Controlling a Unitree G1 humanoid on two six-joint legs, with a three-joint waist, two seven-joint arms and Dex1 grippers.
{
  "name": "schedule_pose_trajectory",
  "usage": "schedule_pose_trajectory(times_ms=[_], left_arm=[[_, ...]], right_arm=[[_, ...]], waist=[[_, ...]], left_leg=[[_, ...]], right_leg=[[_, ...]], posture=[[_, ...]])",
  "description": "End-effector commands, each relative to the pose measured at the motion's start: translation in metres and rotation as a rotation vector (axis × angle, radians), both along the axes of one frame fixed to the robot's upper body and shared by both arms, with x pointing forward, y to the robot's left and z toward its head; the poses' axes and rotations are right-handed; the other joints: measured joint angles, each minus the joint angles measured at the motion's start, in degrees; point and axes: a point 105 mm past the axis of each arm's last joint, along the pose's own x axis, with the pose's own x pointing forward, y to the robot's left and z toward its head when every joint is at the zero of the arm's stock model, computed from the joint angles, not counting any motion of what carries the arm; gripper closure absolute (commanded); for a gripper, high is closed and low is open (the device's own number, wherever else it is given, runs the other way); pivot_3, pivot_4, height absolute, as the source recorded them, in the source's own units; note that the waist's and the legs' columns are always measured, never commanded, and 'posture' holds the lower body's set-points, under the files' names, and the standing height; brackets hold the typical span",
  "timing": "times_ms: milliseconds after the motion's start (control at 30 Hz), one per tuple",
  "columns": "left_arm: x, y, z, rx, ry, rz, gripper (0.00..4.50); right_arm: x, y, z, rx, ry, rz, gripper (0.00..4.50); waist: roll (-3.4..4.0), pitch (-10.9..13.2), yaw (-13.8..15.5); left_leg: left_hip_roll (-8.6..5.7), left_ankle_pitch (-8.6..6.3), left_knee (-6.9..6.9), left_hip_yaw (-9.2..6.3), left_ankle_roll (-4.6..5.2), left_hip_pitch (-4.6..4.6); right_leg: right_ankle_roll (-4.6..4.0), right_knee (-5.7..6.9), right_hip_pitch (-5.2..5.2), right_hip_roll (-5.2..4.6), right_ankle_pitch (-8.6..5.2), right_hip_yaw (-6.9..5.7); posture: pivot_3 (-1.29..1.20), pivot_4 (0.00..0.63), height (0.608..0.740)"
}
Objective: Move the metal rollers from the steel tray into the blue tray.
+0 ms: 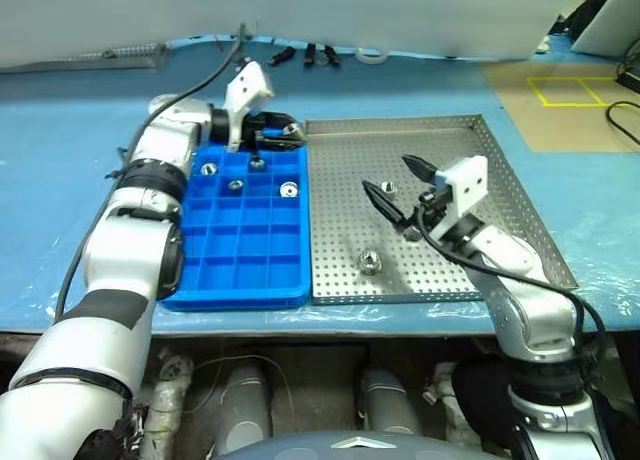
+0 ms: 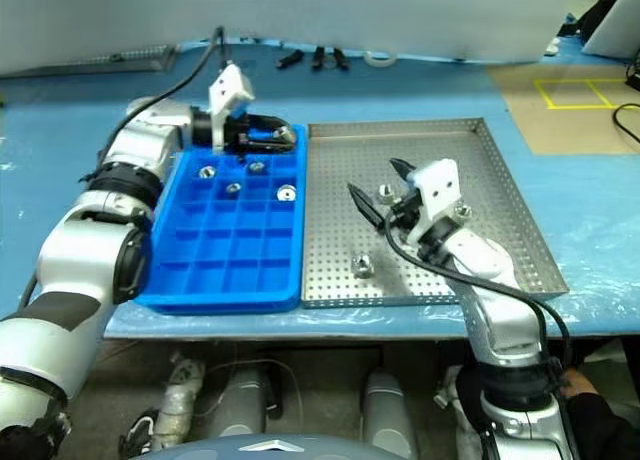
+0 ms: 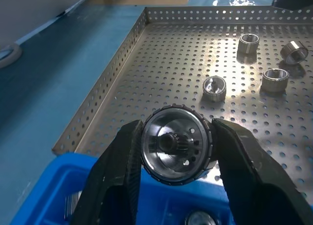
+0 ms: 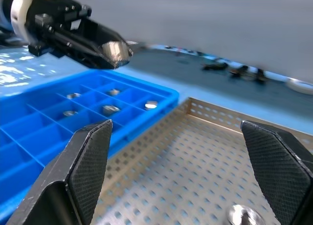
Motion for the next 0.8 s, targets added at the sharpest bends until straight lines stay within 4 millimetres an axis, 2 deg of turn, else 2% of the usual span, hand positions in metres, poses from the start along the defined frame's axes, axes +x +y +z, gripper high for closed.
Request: schedule_pose_trajectory(times_ms=[33,200,333,533,667,800], left_arm=[[-0.005,0.033,0.005,-0.031,-0.036,0.087,2.64],[-0.025,0.077,-0.019,-0.064,-0.018,0.268,2.64],[-0.043,0.096,-0.038,-0.084,0.018,0.389,2.64],[-0.050,0.095,-0.053,-0.116,0.041,0.483,2.64],[-0.042,0.096,-0.059,-0.147,0.048,0.559,2.64],[-0.041,0.102,-0.072,-0.106,0.076,0.599,2.64]], right_arm=[[0.004,0.024,0.015,0.025,-0.029,0.114,0.06],[0.009,0.049,0.020,0.026,-0.019,0.252,0.06],[0.014,0.062,0.021,0.024,-0.013,0.313,0.06],[0.015,0.073,0.021,0.009,-0.006,0.387,0.06],[0.016,0.073,0.021,0.003,-0.006,0.395,0.06],[0.016,0.070,0.020,-0.002,-0.003,0.380,0.06]], waist=[[0.00,0.0,0.6],[-0.01,0.0,2.6],[-0.01,0.0,4.5],[-0.01,0.0,7.0],[-0.01,0.0,7.2],[-0.01,0.0,6.9]], left_leg=[[0.03,0.00,0.01,0.00,0.00,0.00],[0.24,0.07,0.02,-0.08,-0.14,-0.04],[0.32,0.18,0.00,-0.18,-0.32,-0.12],[0.45,0.39,-0.01,-0.28,-0.67,-0.09],[0.51,0.50,-0.01,-0.31,-0.84,-0.07],[0.51,0.63,-0.02,-0.38,-1.04,-0.04]], right_leg=[[0.00,0.02,0.00,0.00,0.00,-0.02],[-0.06,0.11,0.00,0.03,-0.03,-0.21],[-0.10,0.16,0.00,0.03,-0.05,-0.46],[-0.09,0.43,0.02,0.04,-0.06,-0.60],[-0.09,0.59,0.01,0.04,-0.07,-0.59],[-0.08,0.69,-0.03,0.09,-0.06,-0.58]], posture=[[-0.07,0.150,0.740],[0.07,0.150,0.740],[0.15,0.150,0.740],[0.21,0.150,0.740],[0.21,0.150,0.740],[0.18,0.150,0.740]])
